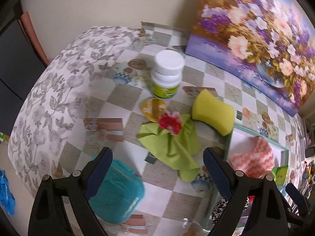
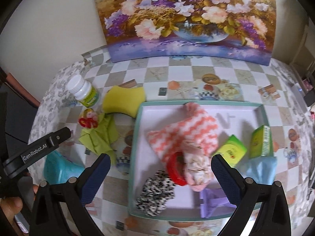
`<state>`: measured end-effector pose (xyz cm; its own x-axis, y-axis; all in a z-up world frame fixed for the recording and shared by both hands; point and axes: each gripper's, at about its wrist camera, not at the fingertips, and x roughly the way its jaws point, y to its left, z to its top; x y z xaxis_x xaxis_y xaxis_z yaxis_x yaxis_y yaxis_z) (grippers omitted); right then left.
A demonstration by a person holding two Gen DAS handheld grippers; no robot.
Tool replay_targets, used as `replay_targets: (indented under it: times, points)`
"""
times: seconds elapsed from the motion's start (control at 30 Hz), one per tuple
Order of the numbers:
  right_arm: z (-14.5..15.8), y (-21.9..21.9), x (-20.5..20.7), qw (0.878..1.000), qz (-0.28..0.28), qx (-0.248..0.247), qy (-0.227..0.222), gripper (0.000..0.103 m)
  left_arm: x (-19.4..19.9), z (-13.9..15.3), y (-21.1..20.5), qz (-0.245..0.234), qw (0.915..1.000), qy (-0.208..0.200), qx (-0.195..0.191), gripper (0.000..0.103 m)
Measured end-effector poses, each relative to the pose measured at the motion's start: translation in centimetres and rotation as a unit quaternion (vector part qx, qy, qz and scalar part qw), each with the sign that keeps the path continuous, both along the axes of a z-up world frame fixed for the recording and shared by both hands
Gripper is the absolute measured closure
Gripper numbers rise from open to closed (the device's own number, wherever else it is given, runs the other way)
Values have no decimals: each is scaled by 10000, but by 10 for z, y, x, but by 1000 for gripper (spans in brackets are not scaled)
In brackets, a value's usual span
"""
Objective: Organize soft objects
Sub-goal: 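Grasp the yellow sponge with the right gripper while the left gripper grasps the pink flower clip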
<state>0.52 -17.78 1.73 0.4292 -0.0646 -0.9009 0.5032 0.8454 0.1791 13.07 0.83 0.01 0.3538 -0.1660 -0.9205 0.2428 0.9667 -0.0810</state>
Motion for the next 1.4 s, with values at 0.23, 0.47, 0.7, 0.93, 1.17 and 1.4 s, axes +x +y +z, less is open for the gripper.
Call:
replay_targets:
  times: [0.23,0.47,0.7,0.93,1.17,1.4]
  points:
    - [-8,12,20,9999,93,89,-71,0,18,0,15,129,9999,21,-19,10]
    - [-20,15,38,9998,147,155,4,0,33,-4,18,127,9999,29,10,10]
    - [-26,16,55,9994,275,167,98,0,42,-15,8,33,9999,148,26,10]
    - [-22,2,69,9996,290,5,54,0,53,-23,-4,-30,9995,305,-46,10]
    - [-27,-16,84,9997,217,-12,56,0,67,-29,-13,1,9994,336,-103,10]
    - [-41,-24,99,9996,240,66,123,0,73,-34,-27,-54,9995,296,-79,10]
